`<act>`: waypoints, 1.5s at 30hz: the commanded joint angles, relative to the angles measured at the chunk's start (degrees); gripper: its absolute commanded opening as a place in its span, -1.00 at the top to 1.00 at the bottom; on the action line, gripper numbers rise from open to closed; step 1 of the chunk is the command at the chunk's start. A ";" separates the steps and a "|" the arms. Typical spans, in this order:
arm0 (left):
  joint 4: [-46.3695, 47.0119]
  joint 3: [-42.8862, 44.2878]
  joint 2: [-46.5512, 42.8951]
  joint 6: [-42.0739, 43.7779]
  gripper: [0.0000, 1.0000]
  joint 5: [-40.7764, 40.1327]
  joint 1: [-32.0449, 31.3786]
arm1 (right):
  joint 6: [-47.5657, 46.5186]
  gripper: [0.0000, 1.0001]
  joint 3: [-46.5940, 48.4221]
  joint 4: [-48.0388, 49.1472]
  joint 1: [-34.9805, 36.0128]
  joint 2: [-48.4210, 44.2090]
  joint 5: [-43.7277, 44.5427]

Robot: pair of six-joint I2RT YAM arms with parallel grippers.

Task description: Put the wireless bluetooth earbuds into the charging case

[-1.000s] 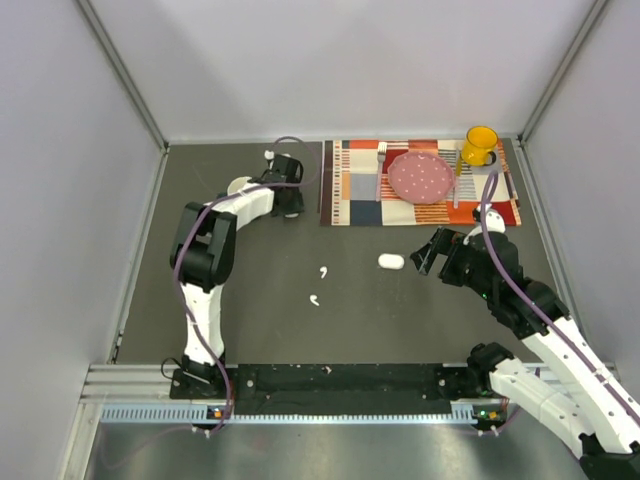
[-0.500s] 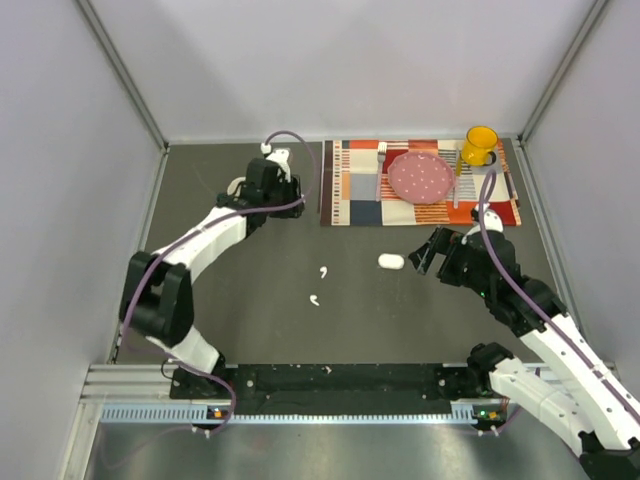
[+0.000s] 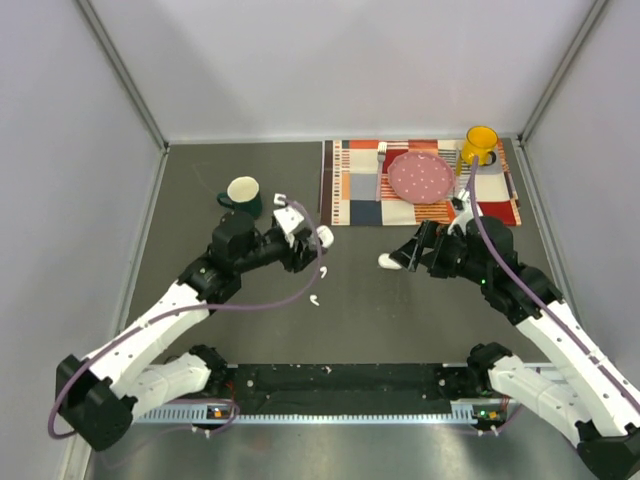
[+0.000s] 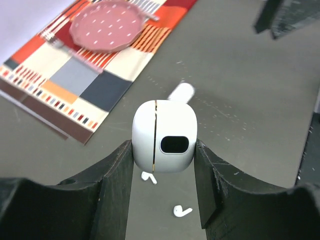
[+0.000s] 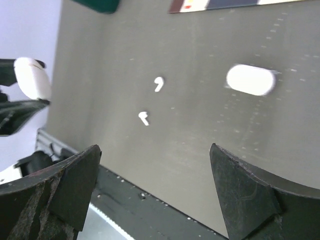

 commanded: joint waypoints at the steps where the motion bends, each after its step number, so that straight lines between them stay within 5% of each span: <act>1: 4.11 -2.43 -4.84 8.40 1.00 8.08 -2.47 | -1.07 -0.77 3.54 7.49 -0.58 0.94 -12.13; 7: 2.26 -2.87 -7.13 12.10 1.00 9.76 -6.86 | -0.36 -0.55 3.71 10.57 -0.41 2.35 -16.71; 23: -2.75 0.73 -4.93 18.34 1.00 -6.59 -20.05 | -0.01 -0.44 9.69 13.91 13.56 10.35 -14.62; 45: -2.66 1.79 -4.85 17.73 1.00 -8.70 -22.60 | -0.71 -0.01 9.69 13.56 16.38 14.66 -14.61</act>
